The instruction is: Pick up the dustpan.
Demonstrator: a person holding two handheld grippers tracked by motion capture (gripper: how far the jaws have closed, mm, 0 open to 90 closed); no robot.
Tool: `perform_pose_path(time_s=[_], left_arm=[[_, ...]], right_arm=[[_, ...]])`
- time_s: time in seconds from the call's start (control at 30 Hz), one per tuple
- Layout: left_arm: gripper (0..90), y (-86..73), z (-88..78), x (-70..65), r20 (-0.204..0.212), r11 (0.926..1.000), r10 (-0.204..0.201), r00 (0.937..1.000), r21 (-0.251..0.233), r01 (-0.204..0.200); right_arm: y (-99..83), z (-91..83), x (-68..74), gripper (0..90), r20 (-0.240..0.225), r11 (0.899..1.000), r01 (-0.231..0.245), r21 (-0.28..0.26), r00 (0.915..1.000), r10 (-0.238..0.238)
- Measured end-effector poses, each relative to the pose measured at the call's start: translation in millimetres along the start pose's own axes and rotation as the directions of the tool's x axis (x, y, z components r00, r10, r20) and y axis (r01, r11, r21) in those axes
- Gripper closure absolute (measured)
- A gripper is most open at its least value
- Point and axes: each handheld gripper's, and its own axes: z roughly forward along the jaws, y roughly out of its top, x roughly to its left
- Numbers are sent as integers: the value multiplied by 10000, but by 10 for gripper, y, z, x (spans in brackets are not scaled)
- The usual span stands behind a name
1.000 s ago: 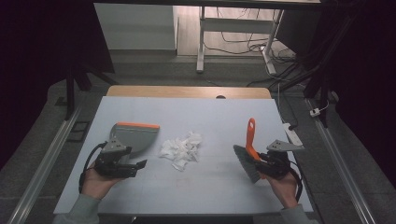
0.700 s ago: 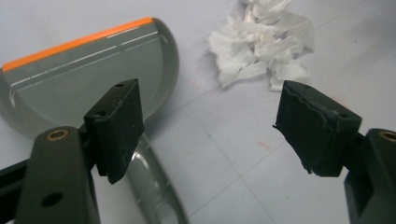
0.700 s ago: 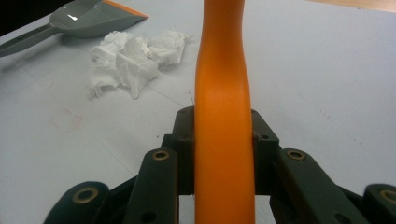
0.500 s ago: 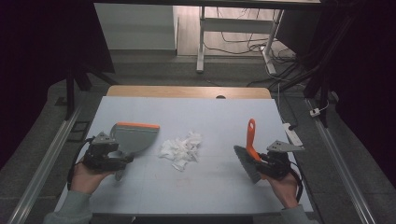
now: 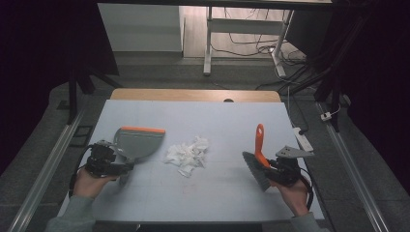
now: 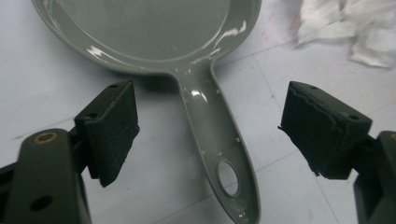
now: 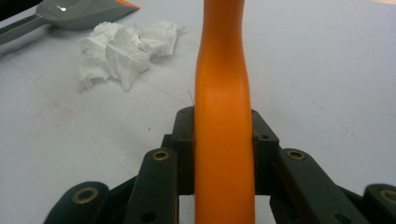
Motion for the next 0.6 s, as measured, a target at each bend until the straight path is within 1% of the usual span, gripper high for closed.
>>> perform_pose_path(time_s=[0.1, 0.23, 0.33, 0.37, 0.4, 0.5, 0.6], left_arm=[[183, 15, 70, -5, -76, 9998, -84, 9999, 166, 86], [180, 35, 168, -5, -43, 9991, -228, 9997, 346, 229], [175, 36, 287, -6, 1, 9967, -328, 9995, 739, 327], [175, 36, 287, -6, 1, 9967, -328, 9995, 739, 327], [175, 34, 336, 2, -52, 9955, -385, 9992, 861, 388], [186, 34, 383, 23, -156, 9947, -594, 9981, 834, 605], [204, 36, 407, 39, -194, 9941, -706, 9973, 818, 719]], right_arm=[[2, 4, 12, 697, -5, 10000, 73, 19, 10000, -73], [1, 11, 17, 697, 0, 10000, 92, 33, 10000, -92], [-2, 16, 16, 697, -29, 9999, 95, 41, 10000, -95], [-1, 15, 19, 697, -17, 9999, 108, 41, 9999, -108], [0, 14, 20, 697, -19, 9999, 110, 41, 9999, -110], [-1, 16, 24, 697, -20, 9999, 120, 45, 9999, -120], [-5, 16, 24, 697, -7, 9999, 111, 47, 9999, -111]])
